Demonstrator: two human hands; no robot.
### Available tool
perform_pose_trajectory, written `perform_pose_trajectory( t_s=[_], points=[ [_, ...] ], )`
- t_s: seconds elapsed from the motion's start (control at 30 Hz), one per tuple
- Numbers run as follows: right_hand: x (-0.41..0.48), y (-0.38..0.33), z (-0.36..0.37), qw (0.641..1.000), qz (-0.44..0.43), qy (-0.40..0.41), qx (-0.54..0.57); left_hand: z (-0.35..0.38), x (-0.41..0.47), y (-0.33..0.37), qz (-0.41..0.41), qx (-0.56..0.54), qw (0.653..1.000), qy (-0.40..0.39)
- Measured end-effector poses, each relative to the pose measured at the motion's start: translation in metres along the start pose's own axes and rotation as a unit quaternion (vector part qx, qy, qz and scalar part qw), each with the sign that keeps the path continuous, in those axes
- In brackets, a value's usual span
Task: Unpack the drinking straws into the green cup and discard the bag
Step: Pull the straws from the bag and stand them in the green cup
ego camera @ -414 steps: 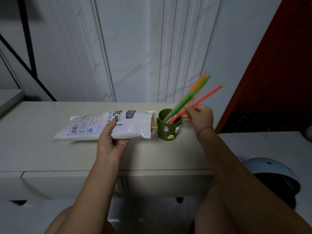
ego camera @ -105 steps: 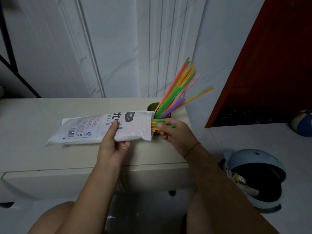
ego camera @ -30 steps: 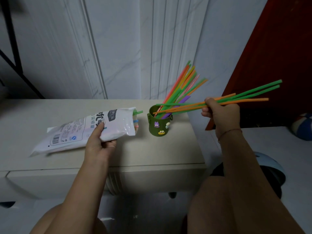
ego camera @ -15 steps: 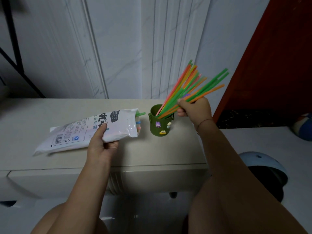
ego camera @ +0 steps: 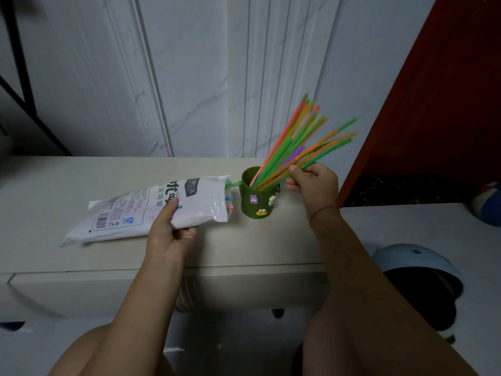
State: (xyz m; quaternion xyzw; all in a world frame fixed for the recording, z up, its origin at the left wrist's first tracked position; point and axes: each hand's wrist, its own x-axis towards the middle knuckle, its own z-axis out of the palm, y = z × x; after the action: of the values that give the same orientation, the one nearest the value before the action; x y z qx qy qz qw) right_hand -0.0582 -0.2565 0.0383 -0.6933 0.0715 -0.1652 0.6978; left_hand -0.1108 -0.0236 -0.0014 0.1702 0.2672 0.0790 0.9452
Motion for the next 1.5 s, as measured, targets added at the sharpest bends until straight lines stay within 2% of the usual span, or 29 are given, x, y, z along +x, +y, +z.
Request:
perform_pose_trajectory(
  t_s=[0.27,0.37,0.5,0.63,0.7,0.93,1.13,1.33,1.5],
  points=[
    [-0.006,0.01,0.007,0.995,0.066,-0.072,0.019,0.004,-0.006,-0.012,-0.007,0.009,1.0,-0.013],
    [-0.019,0.013,0.006,0.987,0.145,-0.066,0.02,0.004,-0.008,-0.014,-0.003,0.012,1.0,-0.02],
    [-0.044,0.013,0.007,0.953,0.263,-0.144,0.048,0.007,-0.011,-0.016,0.01,0.044,0.998,-0.037],
    [-0.057,0.019,0.016,0.873,0.378,-0.195,0.237,0.008,-0.014,-0.017,0.03,0.11,0.991,-0.073],
    [-0.06,0.019,0.021,0.838,0.406,-0.209,0.299,0.005,-0.016,-0.016,0.037,0.146,0.984,-0.098],
    [-0.059,0.021,0.033,0.812,0.421,-0.179,0.363,-0.002,-0.018,-0.014,0.06,0.239,0.949,-0.195],
    [-0.061,0.029,0.032,0.831,0.424,-0.153,0.326,-0.001,-0.019,-0.01,0.068,0.21,0.952,-0.213],
    [-0.062,0.028,0.028,0.881,0.362,-0.17,0.251,-0.002,-0.015,-0.007,0.034,0.151,0.971,-0.18],
    [-0.063,0.033,0.034,0.94,0.258,-0.169,0.144,0.0,-0.014,-0.012,0.014,0.109,0.987,-0.12]
  ],
)
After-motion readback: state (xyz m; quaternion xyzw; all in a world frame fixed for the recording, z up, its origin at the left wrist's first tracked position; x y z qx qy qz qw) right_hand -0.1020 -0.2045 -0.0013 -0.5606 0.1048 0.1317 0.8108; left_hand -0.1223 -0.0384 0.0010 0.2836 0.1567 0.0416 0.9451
